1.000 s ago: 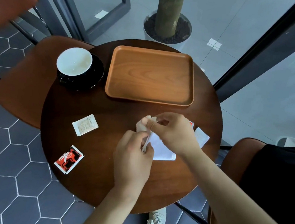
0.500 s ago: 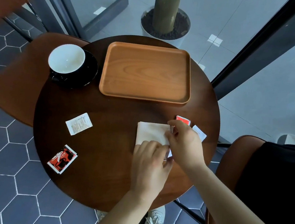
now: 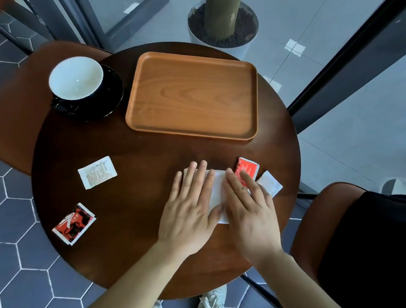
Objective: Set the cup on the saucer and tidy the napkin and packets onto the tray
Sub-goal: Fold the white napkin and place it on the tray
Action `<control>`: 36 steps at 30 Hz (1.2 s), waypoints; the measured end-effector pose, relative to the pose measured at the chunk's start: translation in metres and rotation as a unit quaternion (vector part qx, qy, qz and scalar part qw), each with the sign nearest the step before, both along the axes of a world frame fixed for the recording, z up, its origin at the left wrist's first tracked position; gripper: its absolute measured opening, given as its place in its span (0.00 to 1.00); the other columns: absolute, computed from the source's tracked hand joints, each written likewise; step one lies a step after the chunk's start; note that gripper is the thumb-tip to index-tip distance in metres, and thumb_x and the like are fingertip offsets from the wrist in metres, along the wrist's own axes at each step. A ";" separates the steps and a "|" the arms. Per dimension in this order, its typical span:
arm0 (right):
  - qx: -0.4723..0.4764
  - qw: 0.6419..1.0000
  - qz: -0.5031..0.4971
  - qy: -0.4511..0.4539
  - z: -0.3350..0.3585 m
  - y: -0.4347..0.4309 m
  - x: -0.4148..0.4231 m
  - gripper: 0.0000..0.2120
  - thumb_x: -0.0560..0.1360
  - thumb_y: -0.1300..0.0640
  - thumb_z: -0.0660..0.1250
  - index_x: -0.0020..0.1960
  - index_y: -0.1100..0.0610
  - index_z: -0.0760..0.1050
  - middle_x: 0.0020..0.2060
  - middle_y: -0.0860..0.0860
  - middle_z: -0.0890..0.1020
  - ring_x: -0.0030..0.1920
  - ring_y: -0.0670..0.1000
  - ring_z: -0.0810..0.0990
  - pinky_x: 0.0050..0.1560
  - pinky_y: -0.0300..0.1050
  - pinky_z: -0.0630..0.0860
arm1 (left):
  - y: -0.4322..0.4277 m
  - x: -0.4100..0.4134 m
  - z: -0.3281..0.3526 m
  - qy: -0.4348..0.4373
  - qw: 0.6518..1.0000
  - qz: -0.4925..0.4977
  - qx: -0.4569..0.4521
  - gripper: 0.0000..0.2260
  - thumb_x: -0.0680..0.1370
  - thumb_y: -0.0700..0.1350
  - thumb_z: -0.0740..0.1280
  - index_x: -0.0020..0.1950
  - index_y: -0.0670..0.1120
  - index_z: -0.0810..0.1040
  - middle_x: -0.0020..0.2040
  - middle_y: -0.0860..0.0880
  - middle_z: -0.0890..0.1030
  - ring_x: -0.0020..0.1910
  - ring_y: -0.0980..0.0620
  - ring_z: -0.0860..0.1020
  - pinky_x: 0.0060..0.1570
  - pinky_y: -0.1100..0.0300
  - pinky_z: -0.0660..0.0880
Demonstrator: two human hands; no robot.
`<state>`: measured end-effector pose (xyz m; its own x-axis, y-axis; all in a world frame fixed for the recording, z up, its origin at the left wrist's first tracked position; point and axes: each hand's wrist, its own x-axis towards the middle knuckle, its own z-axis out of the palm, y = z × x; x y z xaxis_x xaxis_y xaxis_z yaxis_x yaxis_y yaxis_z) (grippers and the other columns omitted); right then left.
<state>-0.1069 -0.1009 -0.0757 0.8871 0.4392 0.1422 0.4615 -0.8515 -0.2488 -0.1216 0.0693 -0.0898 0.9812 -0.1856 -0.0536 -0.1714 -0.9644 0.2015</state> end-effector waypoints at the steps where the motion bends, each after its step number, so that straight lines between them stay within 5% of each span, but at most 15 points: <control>1: -0.024 1.000 0.003 0.006 -0.003 -0.003 -0.001 0.21 0.82 0.54 0.58 0.73 0.58 0.70 0.77 0.51 0.66 0.77 0.59 0.63 0.71 0.58 0.65 | 0.000 0.000 -0.004 0.001 1.000 -0.004 0.008 0.30 0.83 0.58 0.52 0.81 0.43 0.52 0.82 0.41 0.50 0.81 0.43 0.46 0.77 0.41 0.52; 10: -0.111 0.993 0.016 0.038 -0.004 -0.006 0.000 0.25 0.82 0.51 0.56 0.76 0.58 0.65 0.79 0.52 0.61 0.78 0.63 0.58 0.74 0.65 0.59 | 0.002 0.000 -0.001 0.016 0.999 -0.016 0.037 0.34 0.82 0.65 0.47 0.81 0.45 0.52 0.82 0.40 0.49 0.81 0.42 0.46 0.76 0.39 0.52; 23: -0.149 0.986 0.047 0.056 0.004 -0.003 0.006 0.27 0.82 0.52 0.59 0.77 0.62 0.61 0.79 0.56 0.60 0.78 0.61 0.58 0.77 0.58 0.52 | 0.002 0.002 0.005 0.001 0.999 -0.033 0.036 0.37 0.80 0.66 0.49 0.80 0.41 0.55 0.81 0.37 0.52 0.80 0.39 0.49 0.77 0.42 0.52; 31: -0.150 0.986 0.051 0.061 0.012 -0.001 0.007 0.25 0.81 0.53 0.60 0.76 0.61 0.64 0.78 0.56 0.63 0.75 0.60 0.63 0.71 0.57 0.61 | -0.002 -0.011 0.009 0.027 0.999 -0.018 0.028 0.35 0.81 0.63 0.40 0.80 0.41 0.55 0.81 0.38 0.51 0.80 0.40 0.49 0.77 0.42 0.53; 36: -0.098 0.993 0.016 0.057 0.024 0.003 0.021 0.21 0.80 0.51 0.62 0.70 0.57 0.71 0.74 0.53 0.70 0.69 0.60 0.69 0.62 0.57 0.66 | -0.001 -0.019 0.026 -0.006 0.990 0.112 -0.086 0.32 0.80 0.59 0.61 0.77 0.40 0.63 0.78 0.38 0.62 0.78 0.38 0.59 0.75 0.44 0.60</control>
